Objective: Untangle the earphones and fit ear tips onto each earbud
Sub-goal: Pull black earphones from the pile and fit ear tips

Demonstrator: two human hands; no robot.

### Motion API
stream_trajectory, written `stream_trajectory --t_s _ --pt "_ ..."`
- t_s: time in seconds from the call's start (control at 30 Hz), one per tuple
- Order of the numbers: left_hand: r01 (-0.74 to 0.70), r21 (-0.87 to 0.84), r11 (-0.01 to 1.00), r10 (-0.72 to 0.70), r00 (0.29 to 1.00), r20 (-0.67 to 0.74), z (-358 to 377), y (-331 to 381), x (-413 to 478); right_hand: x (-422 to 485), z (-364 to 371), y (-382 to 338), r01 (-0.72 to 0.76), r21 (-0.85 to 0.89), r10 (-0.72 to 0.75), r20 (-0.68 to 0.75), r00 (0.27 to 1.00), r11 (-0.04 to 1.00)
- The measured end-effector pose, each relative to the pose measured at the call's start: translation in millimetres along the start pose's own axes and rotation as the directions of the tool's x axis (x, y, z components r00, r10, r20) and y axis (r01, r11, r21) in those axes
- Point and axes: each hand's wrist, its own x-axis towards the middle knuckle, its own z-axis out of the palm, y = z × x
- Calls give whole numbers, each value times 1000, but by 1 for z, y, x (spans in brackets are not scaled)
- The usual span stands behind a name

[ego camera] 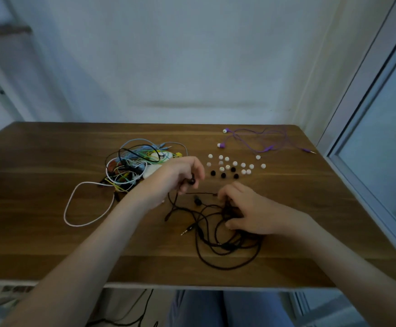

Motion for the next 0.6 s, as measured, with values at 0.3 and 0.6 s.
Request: stream_trajectory --t_s 0.3,0.6 --pt "92 470 878 -92 996 -24 10 4 -17 -22 -24 17 -19 81 29 -118 993 996" --pt "-16 920 392 -25 999 29 54 27 -5 -54 -58 33 15 136 30 -322 946 991"
